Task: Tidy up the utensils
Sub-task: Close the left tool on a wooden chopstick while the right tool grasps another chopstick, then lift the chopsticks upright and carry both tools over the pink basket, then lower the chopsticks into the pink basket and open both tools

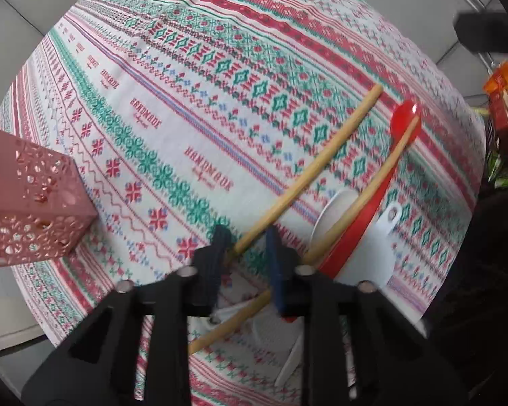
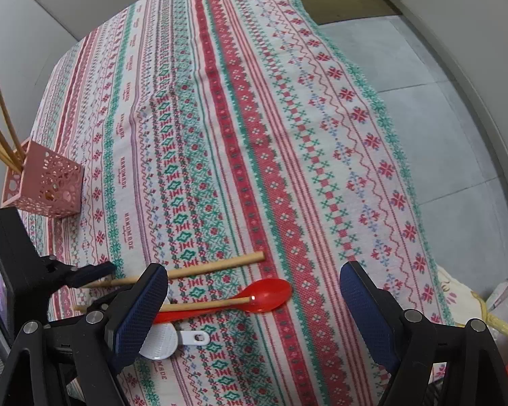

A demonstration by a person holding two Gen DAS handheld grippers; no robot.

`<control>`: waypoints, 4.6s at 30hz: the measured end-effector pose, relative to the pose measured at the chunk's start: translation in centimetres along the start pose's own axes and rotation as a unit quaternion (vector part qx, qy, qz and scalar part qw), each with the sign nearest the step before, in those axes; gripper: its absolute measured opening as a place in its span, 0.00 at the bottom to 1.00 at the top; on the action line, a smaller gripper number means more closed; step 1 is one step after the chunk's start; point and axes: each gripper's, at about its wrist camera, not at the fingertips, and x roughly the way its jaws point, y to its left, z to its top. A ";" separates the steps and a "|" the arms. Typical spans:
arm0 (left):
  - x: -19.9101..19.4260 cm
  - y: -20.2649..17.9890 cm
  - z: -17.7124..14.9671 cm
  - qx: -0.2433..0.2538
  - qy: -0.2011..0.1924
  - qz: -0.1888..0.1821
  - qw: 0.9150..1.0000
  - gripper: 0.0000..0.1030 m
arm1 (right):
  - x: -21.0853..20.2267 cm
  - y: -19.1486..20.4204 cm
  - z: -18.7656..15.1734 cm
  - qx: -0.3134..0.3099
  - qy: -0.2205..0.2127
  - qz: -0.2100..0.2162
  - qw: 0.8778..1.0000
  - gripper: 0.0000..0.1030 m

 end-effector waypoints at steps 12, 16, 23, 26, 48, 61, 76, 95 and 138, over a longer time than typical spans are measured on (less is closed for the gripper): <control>0.2 2.4 -0.9 -0.074 0.041 0.016 0.996 0.12 | 0.2 -0.8 0.7 0.006 0.005 0.000 1.000 0.85; -0.3 2.4 -0.9 -0.071 0.018 -0.007 0.997 0.20 | 0.4 -1.0 0.7 0.006 0.007 -0.001 1.000 0.85; 0.0 0.7 4.8 -0.059 -0.024 -0.010 0.998 0.35 | 0.7 -1.4 0.8 0.017 0.015 -0.001 1.000 0.85; 0.9 0.5 7.1 -0.071 -0.044 -0.012 0.996 0.35 | 1.1 -1.4 0.7 0.019 0.024 -0.001 1.000 0.85; -6.5 4.6 2.3 -0.104 -0.154 0.020 0.982 0.08 | 5.1 0.1 -1.0 0.076 0.097 0.072 0.990 0.67; -9.8 5.1 -1.4 -0.114 -0.190 0.011 0.975 0.08 | 9.6 0.7 -0.7 0.165 0.140 0.105 0.971 0.31; -11.7 7.1 -3.6 -0.139 -0.212 0.002 0.967 0.08 | 9.2 -0.1 0.3 0.238 0.125 0.196 0.943 0.05; -20.2 9.9 -8.4 -0.191 -0.335 -0.008 0.923 0.08 | -3.8 4.8 1.7 0.125 -0.044 0.230 0.964 0.05; -19.9 15.8 -8.7 -0.285 -0.386 0.111 0.871 0.08 | -11.8 17.4 3.5 -0.055 -0.244 0.191 0.949 0.05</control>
